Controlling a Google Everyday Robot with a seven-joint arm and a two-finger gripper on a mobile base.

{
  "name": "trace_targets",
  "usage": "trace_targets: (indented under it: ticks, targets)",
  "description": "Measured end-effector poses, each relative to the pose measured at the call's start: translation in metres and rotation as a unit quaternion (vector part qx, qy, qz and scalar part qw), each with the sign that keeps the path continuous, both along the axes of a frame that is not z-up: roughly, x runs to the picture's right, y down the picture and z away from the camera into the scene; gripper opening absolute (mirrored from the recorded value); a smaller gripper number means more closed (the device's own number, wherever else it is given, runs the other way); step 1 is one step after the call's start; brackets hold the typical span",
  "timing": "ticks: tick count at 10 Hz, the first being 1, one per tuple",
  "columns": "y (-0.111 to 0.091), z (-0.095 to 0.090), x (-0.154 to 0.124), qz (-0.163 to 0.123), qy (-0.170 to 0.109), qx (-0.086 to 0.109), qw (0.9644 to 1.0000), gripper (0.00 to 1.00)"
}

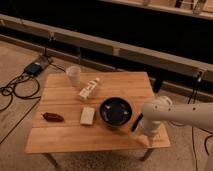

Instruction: Push the eraser across the table

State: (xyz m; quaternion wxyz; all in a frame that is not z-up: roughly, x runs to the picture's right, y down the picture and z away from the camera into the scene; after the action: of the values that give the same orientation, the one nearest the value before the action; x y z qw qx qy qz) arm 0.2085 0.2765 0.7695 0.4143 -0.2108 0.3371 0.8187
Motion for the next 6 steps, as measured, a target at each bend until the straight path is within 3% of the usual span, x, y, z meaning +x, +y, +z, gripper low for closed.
trace_targets:
  ticks: [6]
  targets:
    - [-0.016, 0.023, 0.02, -0.01, 0.002, -0.012, 0.9999, 0.65]
